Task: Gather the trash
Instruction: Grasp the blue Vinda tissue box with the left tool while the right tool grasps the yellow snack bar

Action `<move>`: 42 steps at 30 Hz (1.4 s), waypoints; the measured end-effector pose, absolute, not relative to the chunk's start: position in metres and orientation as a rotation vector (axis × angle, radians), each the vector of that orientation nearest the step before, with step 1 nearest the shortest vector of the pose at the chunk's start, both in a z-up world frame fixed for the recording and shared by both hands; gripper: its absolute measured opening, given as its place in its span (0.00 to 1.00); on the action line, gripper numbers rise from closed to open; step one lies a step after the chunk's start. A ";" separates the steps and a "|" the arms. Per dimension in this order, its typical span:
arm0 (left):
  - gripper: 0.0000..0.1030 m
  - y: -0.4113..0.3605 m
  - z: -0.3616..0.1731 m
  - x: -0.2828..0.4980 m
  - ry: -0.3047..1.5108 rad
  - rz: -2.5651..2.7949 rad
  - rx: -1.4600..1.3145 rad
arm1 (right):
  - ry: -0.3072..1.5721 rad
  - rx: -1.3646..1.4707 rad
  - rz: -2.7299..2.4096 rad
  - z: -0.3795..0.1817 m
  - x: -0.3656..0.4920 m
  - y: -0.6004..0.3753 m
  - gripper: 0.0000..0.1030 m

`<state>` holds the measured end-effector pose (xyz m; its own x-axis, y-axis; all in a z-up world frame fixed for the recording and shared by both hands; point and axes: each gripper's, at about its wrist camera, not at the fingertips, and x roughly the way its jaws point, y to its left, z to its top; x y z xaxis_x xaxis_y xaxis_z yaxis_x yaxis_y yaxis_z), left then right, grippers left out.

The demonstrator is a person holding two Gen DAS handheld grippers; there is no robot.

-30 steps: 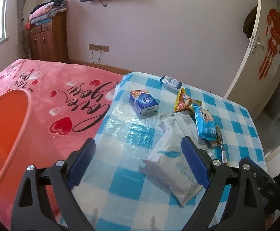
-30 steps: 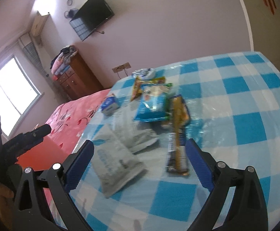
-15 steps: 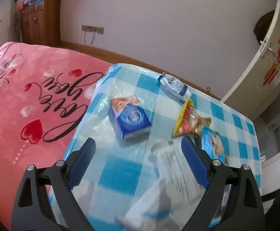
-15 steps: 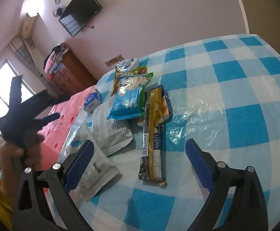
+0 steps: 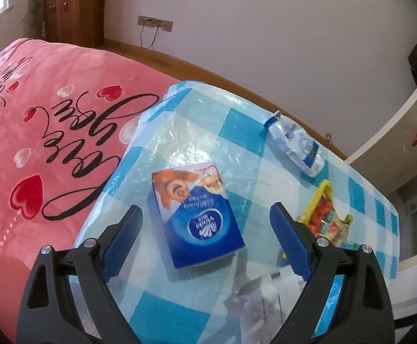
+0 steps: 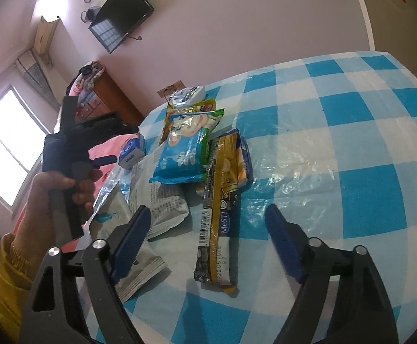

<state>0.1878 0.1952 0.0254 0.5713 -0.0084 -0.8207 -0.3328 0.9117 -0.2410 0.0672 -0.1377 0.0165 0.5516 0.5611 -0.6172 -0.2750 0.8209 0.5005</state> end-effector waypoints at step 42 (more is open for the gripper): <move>0.54 0.164 0.013 0.127 0.970 0.129 -0.353 | 0.889 0.246 0.463 0.006 0.068 -0.122 0.23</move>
